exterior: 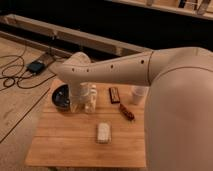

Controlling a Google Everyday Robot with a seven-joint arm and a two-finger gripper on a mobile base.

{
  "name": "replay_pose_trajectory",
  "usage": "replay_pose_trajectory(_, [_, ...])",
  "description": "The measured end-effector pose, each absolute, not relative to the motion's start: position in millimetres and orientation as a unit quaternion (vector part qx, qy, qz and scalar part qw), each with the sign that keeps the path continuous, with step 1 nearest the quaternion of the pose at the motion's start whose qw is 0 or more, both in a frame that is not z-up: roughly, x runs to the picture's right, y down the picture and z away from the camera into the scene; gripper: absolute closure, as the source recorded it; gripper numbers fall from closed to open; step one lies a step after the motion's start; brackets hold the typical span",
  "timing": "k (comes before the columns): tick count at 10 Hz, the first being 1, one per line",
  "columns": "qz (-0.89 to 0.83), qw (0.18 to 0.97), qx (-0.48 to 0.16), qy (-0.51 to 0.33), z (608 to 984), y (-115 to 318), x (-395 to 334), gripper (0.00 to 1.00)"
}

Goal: Pick up the ceramic cup

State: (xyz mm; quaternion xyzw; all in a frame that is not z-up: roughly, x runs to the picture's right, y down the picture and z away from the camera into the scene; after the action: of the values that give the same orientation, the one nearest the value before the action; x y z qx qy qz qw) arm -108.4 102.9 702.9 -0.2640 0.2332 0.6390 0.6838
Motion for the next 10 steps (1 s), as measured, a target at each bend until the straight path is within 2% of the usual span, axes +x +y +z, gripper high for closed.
replay_pose_trajectory(7, [0.64, 0.683, -0.264, 0.233, 703, 102, -108, 0.35])
replay_pose_trajectory(10, [0.661, 0.673, -0.238, 0.23, 721, 83, -68, 0.35])
